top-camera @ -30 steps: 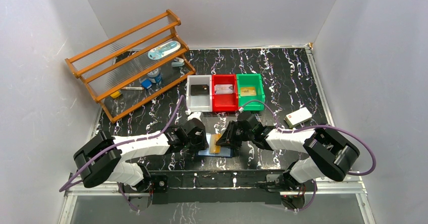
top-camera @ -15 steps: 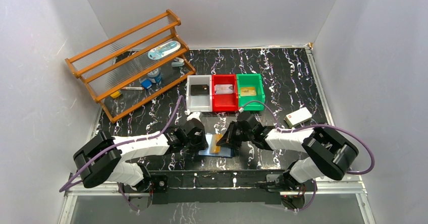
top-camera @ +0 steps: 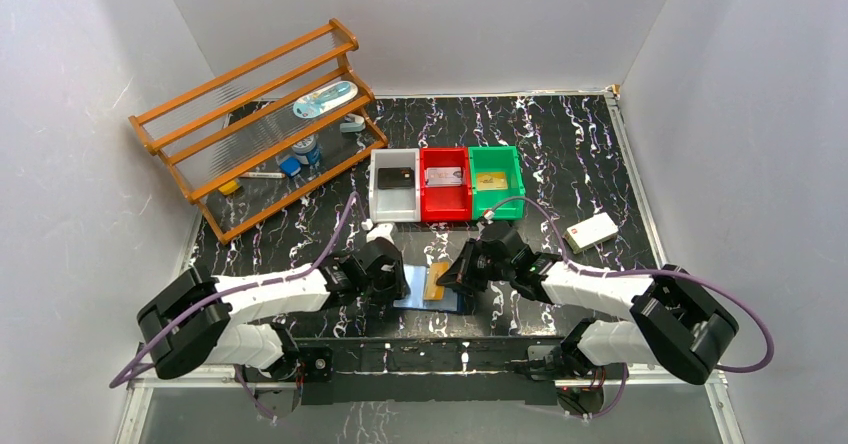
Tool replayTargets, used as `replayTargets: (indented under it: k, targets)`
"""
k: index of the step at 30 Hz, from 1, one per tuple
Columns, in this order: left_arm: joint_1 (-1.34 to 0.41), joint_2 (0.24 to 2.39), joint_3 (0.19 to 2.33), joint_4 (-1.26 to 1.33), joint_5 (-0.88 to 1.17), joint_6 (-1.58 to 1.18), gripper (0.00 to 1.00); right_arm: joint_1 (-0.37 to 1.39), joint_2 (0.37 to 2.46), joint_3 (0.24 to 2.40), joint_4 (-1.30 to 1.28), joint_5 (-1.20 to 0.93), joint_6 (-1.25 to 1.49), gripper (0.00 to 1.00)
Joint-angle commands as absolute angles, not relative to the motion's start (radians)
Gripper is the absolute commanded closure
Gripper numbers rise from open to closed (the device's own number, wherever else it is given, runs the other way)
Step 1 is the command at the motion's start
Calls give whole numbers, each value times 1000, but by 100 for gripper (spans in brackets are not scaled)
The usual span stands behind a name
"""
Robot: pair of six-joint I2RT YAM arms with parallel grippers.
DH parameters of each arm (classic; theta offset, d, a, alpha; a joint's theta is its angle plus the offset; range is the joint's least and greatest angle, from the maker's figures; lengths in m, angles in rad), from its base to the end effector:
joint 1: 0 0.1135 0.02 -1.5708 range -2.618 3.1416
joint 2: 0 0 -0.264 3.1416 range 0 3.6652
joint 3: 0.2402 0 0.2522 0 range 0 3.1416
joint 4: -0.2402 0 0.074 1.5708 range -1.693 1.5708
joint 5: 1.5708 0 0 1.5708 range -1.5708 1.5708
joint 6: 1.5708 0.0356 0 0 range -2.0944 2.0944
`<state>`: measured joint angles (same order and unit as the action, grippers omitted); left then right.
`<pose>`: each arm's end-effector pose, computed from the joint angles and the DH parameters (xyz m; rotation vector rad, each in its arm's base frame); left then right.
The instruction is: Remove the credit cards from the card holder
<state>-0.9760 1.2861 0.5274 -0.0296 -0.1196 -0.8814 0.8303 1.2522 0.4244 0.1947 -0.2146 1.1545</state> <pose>0.1391 -0.1981 0.1643 0.0562 2.4841 -0.7316 0.1529 0.1785 0.1600 0.2717 2.5153 1.2202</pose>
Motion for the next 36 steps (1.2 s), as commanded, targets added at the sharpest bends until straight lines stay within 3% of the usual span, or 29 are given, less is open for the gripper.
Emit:
replayTargets:
  k: [1, 11, 17, 21, 25, 28, 31, 36]
  targets:
    - [-971, 1224, 501, -100, -149, -854, 72, 822, 1217, 436, 184, -198, 1119, 98]
    - [-971, 1123, 541, -161, -181, -812, 63, 820, 1164, 472, 176, -183, 995, 100]
    - [-941, 1059, 600, -266, -200, -716, 66, 820, 1090, 587, 62, -139, 734, 100]
    - [-768, 1027, 642, -320, -98, -632, 56, 820, 1036, 671, -30, -4, 543, 100]
    - [-645, 992, 694, -372, -40, -578, 42, 821, 1063, 784, -184, 338, 438, 100]
    - [-617, 967, 753, -451, -88, -526, 25, 820, 1123, 887, -274, 500, 308, 100]
    - [-599, 946, 791, -515, -156, -476, 15, 821, 1170, 929, -268, 609, 156, 100]
    - [-587, 951, 829, -621, -291, -411, 5, 813, 1213, 921, -209, 640, -102, 100]
